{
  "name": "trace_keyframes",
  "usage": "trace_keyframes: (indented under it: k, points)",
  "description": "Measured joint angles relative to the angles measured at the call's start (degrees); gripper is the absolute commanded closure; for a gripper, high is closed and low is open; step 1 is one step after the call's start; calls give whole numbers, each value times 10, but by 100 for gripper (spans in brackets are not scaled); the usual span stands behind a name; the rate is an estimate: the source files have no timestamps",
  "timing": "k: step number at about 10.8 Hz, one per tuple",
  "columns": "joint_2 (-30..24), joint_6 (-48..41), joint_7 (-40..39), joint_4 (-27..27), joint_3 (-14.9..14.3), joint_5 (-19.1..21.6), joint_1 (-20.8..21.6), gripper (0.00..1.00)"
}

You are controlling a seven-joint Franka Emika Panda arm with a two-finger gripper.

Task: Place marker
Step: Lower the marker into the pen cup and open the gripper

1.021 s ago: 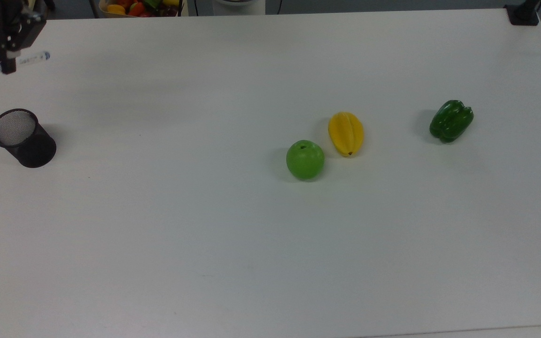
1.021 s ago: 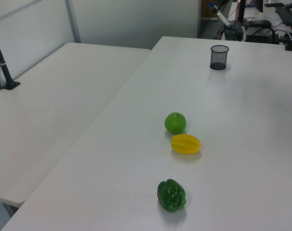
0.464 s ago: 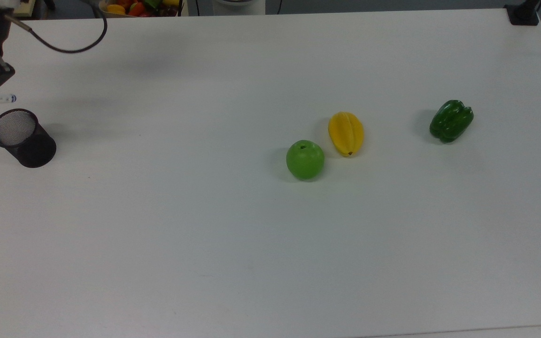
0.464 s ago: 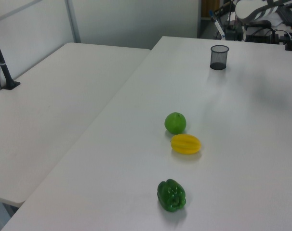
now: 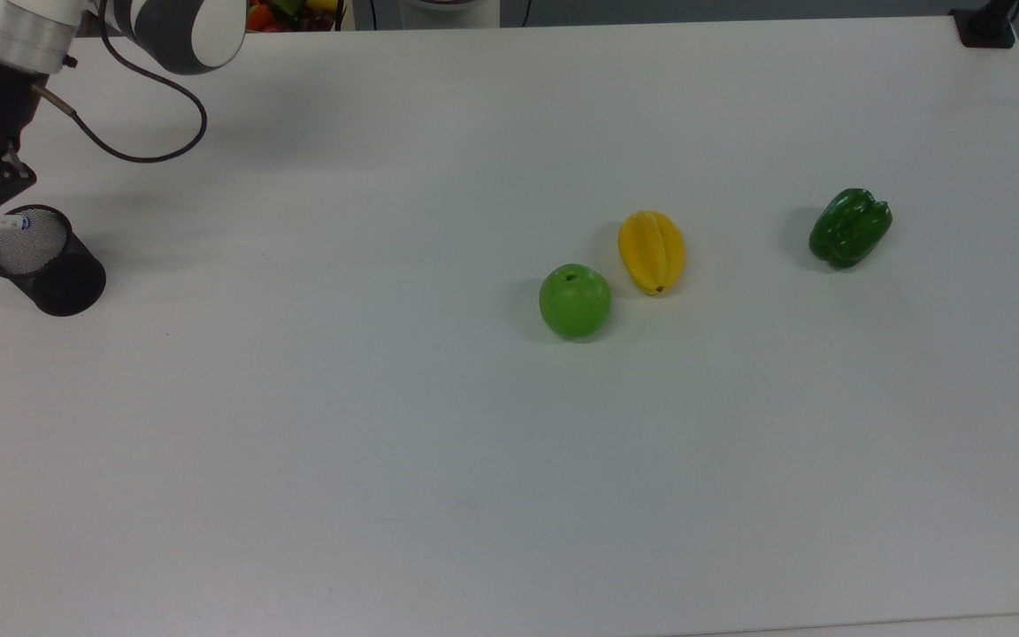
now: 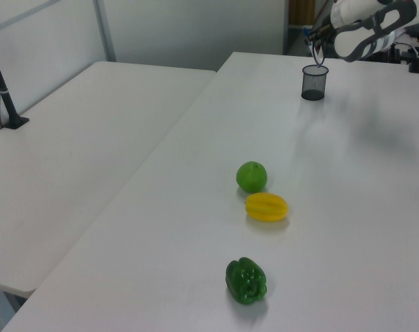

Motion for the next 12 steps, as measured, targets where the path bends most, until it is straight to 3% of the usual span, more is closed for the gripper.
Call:
trace_keyframes:
  k: [4,8,10,11,12]
  points:
    - [13,9,4,-4,3,0,0,100]
    - [20,9,4,-7,7,0,3,37]
    - [21,9,4,-7,8,0,6,17]
    - [21,9,5,-7,8,0,6,0]
    - [21,9,5,-7,9,0,6,0]
